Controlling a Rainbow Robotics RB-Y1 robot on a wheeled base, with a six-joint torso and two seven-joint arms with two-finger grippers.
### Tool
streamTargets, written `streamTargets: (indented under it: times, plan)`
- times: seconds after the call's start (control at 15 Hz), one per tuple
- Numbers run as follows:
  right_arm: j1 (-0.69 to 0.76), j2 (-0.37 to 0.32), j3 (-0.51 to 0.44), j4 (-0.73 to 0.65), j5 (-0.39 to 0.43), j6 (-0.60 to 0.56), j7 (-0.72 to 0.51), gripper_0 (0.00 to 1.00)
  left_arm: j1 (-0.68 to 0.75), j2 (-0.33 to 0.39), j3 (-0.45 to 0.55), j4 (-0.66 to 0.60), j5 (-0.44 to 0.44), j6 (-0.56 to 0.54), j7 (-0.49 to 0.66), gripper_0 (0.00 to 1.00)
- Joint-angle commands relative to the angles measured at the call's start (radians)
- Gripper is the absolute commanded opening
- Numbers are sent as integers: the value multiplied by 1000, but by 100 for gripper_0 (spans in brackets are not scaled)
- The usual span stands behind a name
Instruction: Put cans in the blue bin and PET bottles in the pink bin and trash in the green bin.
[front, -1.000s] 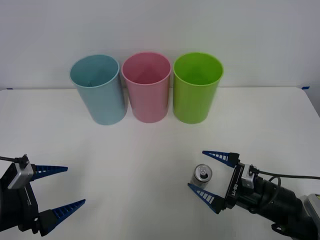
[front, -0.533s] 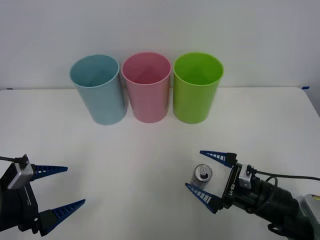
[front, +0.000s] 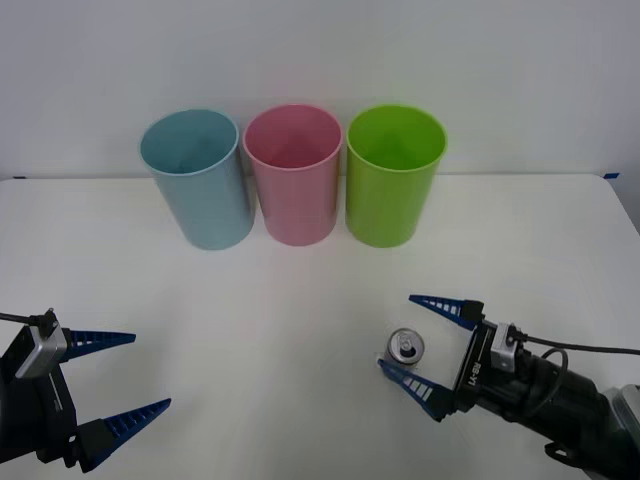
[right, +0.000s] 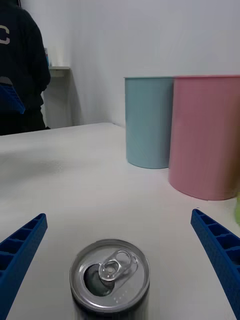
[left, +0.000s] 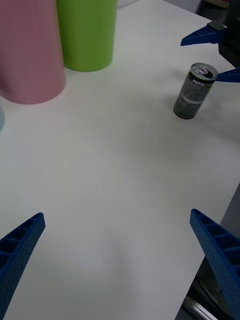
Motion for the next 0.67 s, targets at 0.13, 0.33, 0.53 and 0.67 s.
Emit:
streamTargets:
  times: [0.13,0.33,0.53,0.67]
  plan:
    - [13,-15,3,0,0,-1,3,100,0,0,0,0,0,0,0,100]
    - [24,-18,3,3,2,2,12,100,0,0,0,0,0,0,0,100]
    - [22,-18,3,28,0,9,25,100,0,0,0,0,0,0,0,100]
    - [21,-18,0,45,-1,9,35,100,0,0,0,0,0,0,0,100]
